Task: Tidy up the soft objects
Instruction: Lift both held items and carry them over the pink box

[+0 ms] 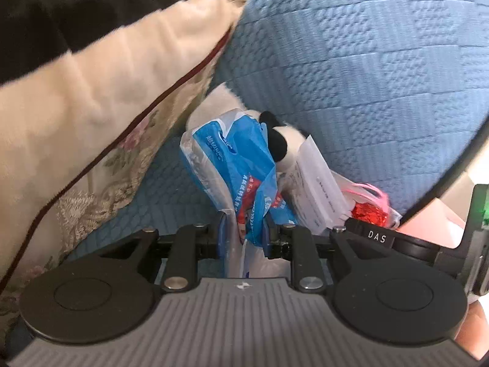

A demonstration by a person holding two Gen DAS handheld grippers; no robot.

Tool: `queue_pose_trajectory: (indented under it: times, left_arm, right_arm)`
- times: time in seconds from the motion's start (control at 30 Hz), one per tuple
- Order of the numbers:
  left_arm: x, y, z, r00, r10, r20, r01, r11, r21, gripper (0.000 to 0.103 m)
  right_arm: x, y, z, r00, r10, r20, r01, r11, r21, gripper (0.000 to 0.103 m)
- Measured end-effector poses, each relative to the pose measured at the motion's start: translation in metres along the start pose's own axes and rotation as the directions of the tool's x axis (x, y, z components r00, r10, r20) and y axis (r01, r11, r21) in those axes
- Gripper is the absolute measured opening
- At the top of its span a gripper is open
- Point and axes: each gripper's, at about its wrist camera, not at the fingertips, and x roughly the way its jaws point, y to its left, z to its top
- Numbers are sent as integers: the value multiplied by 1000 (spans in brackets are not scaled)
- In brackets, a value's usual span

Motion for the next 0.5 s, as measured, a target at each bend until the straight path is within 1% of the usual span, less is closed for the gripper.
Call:
queue_pose_trajectory:
  times: [0.1, 0.13, 0.27, 0.43, 0.5]
  left_arm:
    - [-10, -3, -3, 998, -56, -19, 57, 998, 13, 26]
    - [-12, -4, -4, 998, -66, -22, 66, 998, 17, 26]
    - [-29, -7, -8, 997, -80, -9, 80, 995, 55, 26]
    - [-50, -4, -9, 994, -106, -19, 107, 993, 41, 26]
    - [-60, -7, -10, 994, -111, -19, 111, 992, 55, 26]
  right_arm:
    - [-17, -1, 0, 1000, 23, 4, -23, 1000, 8, 56]
    - [-20, -5, 0, 999, 34, 6, -34, 999, 4, 56]
    - [-40, -10, -2, 997, 71, 14, -71, 997, -19, 56]
    - [-67, -9, -11, 995, 96, 17, -95, 995, -32, 56]
    - [-79, -11, -15, 995, 99, 19, -99, 994, -38, 56]
